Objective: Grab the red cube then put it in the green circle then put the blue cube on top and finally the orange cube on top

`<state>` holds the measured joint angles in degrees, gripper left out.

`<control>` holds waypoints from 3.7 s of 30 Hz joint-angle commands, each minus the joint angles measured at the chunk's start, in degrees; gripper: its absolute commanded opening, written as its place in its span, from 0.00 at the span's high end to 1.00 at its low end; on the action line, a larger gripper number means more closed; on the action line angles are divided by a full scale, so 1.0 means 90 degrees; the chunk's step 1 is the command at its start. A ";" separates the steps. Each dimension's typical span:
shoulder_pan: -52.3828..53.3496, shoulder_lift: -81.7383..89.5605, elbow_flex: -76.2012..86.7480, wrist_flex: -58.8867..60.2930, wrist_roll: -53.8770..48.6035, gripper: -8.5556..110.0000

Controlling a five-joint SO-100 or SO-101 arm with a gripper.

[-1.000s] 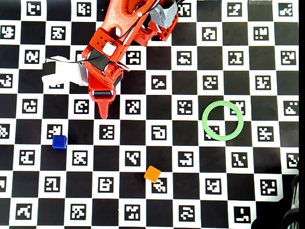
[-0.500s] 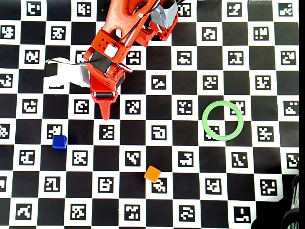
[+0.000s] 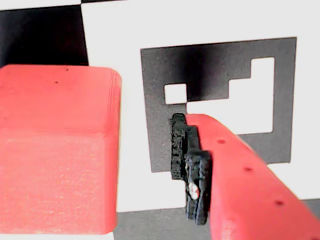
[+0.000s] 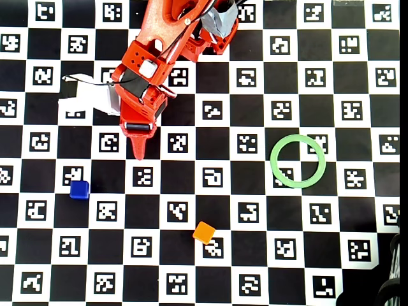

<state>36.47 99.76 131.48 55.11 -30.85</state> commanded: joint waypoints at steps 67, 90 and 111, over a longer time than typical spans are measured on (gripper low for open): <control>-0.0742 0.1299 -0.2783 0.2949 0.1094 0.89; -0.5049 0.1787 -0.4170 0.4492 0.5059 0.89; -0.7246 -0.1455 -0.6904 0.4199 0.6660 0.90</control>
<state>-27.07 88.33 76.73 92.72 28.04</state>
